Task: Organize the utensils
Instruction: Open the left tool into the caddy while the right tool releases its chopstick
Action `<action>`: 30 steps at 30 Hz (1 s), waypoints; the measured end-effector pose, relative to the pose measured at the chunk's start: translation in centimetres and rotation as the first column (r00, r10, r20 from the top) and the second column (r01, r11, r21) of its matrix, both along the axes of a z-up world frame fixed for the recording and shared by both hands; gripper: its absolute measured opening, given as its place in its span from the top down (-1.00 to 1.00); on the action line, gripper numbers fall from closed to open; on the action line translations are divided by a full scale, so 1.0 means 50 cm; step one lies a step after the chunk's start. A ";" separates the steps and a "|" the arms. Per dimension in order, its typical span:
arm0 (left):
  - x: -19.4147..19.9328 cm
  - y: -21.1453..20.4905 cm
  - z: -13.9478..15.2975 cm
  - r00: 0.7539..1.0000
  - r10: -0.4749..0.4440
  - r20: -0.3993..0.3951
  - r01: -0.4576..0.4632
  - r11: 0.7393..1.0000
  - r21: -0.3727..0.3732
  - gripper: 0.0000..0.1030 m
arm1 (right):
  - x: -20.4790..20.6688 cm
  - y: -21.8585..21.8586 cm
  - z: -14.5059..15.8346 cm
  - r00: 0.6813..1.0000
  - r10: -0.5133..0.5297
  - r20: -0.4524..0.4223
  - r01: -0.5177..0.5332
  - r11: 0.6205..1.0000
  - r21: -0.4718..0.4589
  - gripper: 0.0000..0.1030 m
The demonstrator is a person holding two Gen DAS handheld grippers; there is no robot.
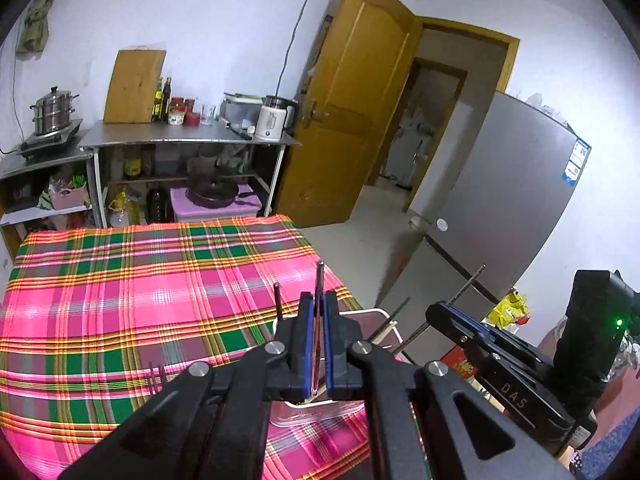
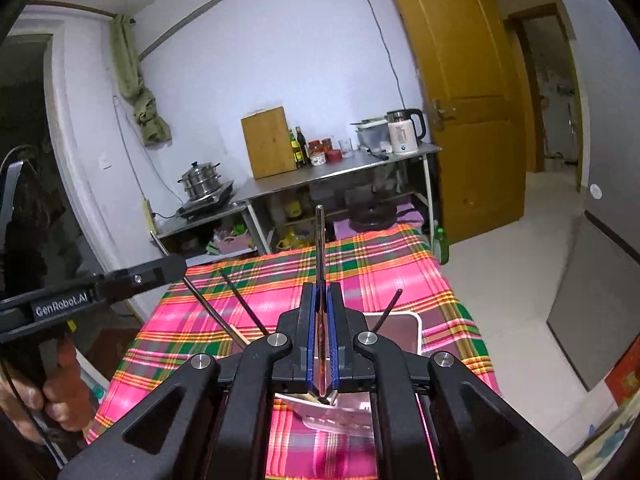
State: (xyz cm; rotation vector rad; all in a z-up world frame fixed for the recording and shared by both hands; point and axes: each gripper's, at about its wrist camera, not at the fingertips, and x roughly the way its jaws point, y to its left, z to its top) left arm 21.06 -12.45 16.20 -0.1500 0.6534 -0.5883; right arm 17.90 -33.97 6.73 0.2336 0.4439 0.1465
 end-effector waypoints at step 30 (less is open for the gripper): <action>0.003 0.004 -0.089 0.999 0.012 -0.035 -0.010 0.998 0.064 0.71 | 0.040 -0.009 -0.107 0.992 0.002 -0.127 -0.003 1.000 -0.013 0.81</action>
